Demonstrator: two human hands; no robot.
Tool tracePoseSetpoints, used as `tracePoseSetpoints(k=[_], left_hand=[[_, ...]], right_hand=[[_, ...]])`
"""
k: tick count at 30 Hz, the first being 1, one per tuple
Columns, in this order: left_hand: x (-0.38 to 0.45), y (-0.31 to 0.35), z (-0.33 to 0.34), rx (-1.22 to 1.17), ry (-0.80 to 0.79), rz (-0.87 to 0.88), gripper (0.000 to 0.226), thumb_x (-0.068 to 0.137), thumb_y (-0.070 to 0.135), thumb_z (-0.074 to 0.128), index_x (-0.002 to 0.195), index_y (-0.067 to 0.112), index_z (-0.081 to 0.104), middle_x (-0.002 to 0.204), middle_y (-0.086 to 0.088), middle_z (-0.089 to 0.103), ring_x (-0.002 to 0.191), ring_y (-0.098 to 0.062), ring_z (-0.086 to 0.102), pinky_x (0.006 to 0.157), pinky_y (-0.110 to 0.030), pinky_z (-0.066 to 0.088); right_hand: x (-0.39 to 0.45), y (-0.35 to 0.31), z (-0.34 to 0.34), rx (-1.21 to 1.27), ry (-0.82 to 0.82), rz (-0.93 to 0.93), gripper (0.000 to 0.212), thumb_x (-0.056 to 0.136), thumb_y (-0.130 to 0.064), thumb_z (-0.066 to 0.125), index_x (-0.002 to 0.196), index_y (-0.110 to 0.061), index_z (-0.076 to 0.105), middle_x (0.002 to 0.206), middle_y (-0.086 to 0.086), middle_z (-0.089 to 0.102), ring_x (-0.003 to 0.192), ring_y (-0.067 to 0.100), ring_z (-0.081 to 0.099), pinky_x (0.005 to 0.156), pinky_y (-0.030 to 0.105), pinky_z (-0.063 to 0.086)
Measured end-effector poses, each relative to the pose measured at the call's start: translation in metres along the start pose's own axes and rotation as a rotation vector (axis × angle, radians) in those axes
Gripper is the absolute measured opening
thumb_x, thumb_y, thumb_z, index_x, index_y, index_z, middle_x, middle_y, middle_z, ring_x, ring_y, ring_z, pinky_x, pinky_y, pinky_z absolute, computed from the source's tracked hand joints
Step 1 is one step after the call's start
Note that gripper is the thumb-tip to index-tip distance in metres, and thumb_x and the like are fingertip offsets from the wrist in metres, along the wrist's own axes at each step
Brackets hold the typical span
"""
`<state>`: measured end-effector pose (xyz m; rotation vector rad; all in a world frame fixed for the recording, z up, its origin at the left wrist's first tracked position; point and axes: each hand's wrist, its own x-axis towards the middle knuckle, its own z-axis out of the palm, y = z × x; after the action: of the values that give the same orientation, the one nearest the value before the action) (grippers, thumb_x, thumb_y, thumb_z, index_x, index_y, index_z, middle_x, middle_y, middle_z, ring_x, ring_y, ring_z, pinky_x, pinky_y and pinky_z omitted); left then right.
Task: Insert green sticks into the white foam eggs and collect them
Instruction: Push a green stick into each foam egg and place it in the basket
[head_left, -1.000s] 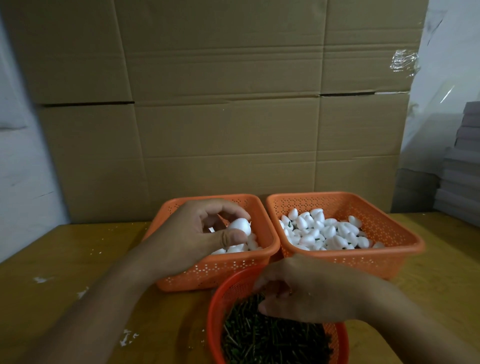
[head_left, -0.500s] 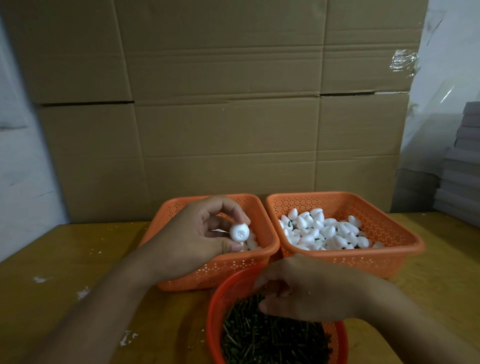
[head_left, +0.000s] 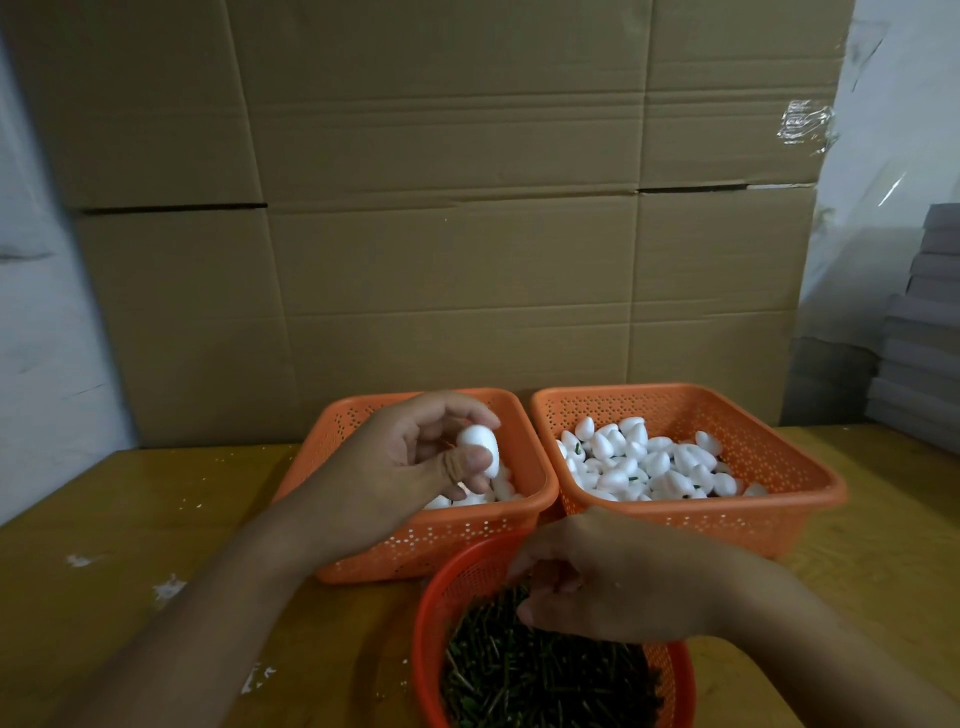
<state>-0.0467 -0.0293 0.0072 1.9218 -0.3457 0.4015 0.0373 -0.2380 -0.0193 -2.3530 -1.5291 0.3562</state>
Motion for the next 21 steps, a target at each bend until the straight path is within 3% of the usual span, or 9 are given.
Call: tracePoseSetpoints(k=[5,8,10,12,14,21], left_hand=[[0.0003,-0.0062,-0.0038,0.029,-0.001,-0.027,0.034,0.067,0.038,0.086,0.089,0.034,0.061,0.092,-0.005,0.077,0.08,-0.013,0.073,0.069,-0.024,0.057],[0.0006,-0.0082,-0.0043,0.056,0.021,-0.015,0.035,0.067,0.031,0.087,0.086,0.035,0.058,0.1,-0.004,0.076,0.09,-0.02,0.074,0.079,-0.039,0.06],[0.0012,-0.0088,-0.0044,0.055,0.023,-0.001,0.034,0.074,0.016,0.086,0.09,0.029,0.059,0.106,-0.002,0.075,0.097,-0.022,0.073,0.086,-0.043,0.059],[0.0015,-0.0083,-0.0048,0.064,0.022,0.021,0.035,0.08,0.004,0.081,0.098,0.027,0.063,0.111,0.001,0.073,0.1,-0.019,0.072,0.087,-0.035,0.06],[0.001,-0.0063,-0.0049,0.057,0.017,0.04,0.032,0.082,0.005,0.079,0.101,0.028,0.067,0.115,0.003,0.072,0.102,-0.017,0.071,0.086,-0.025,0.057],[0.001,-0.0067,-0.0042,0.013,-0.008,0.051,0.028,0.081,0.014,0.073,0.091,0.039,0.062,0.122,0.007,0.071,0.104,-0.018,0.072,0.086,-0.024,0.055]], right_hand=[[0.0001,0.0,0.0009,0.0,0.016,-0.005,0.033,0.094,-0.047,0.062,0.125,-0.036,0.062,0.101,-0.02,0.063,0.089,-0.006,0.059,0.08,0.014,0.047],[0.0003,-0.0008,0.0004,0.005,0.01,-0.004,0.032,0.094,-0.046,0.062,0.125,-0.037,0.062,0.101,-0.021,0.064,0.089,-0.007,0.059,0.079,0.012,0.045],[0.0002,-0.0014,-0.0001,0.015,-0.004,-0.002,0.032,0.095,-0.046,0.061,0.126,-0.037,0.062,0.105,-0.02,0.065,0.092,-0.006,0.06,0.081,0.014,0.047],[0.0001,-0.0018,-0.0005,0.011,-0.011,0.0,0.032,0.095,-0.046,0.061,0.126,-0.037,0.062,0.109,-0.018,0.066,0.095,-0.005,0.061,0.085,0.017,0.049],[-0.0004,-0.002,-0.0007,0.012,-0.019,0.004,0.033,0.095,-0.045,0.061,0.127,-0.036,0.062,0.112,-0.016,0.067,0.097,-0.003,0.061,0.089,0.022,0.052],[-0.0002,-0.0022,-0.0005,0.011,-0.016,0.0,0.033,0.095,-0.044,0.061,0.127,-0.035,0.062,0.11,-0.015,0.067,0.096,-0.003,0.061,0.089,0.021,0.051]])
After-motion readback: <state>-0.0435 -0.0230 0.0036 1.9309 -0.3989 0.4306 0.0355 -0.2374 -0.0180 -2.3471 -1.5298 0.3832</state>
